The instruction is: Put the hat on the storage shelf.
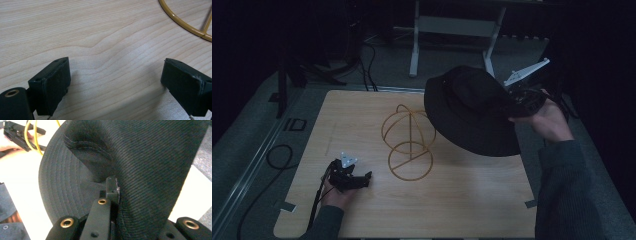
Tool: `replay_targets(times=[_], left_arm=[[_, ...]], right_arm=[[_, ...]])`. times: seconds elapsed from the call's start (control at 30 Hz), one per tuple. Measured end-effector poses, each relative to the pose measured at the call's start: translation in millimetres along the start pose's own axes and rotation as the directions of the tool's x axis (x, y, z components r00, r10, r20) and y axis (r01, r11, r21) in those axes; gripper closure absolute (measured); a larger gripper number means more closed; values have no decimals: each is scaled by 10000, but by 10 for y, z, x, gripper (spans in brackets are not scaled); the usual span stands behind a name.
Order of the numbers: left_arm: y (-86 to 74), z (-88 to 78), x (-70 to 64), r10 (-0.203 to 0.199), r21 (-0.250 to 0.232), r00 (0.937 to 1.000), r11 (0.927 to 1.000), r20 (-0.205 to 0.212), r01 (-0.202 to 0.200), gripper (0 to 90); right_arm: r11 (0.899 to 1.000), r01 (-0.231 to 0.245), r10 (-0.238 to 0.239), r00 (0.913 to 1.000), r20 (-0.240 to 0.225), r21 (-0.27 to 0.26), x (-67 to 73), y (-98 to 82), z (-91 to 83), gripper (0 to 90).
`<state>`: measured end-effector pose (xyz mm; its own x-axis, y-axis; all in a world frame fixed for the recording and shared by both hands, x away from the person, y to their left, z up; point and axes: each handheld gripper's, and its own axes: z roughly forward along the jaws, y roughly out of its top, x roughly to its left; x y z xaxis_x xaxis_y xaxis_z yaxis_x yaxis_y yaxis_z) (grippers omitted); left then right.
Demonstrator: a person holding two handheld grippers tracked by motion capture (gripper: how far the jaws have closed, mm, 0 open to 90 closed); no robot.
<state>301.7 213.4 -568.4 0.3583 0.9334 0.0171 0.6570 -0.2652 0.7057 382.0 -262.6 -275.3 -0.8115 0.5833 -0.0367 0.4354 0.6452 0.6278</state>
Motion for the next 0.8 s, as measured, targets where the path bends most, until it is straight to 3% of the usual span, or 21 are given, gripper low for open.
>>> replay_targets(times=[0.8], left_arm=[[-1, 0, -2, -32, -1, 10000, 10000, 2, 32, 95]], right_arm=[[9937, 571, -667, 9927, -1001, -961, 234, 280, 93, 881]])
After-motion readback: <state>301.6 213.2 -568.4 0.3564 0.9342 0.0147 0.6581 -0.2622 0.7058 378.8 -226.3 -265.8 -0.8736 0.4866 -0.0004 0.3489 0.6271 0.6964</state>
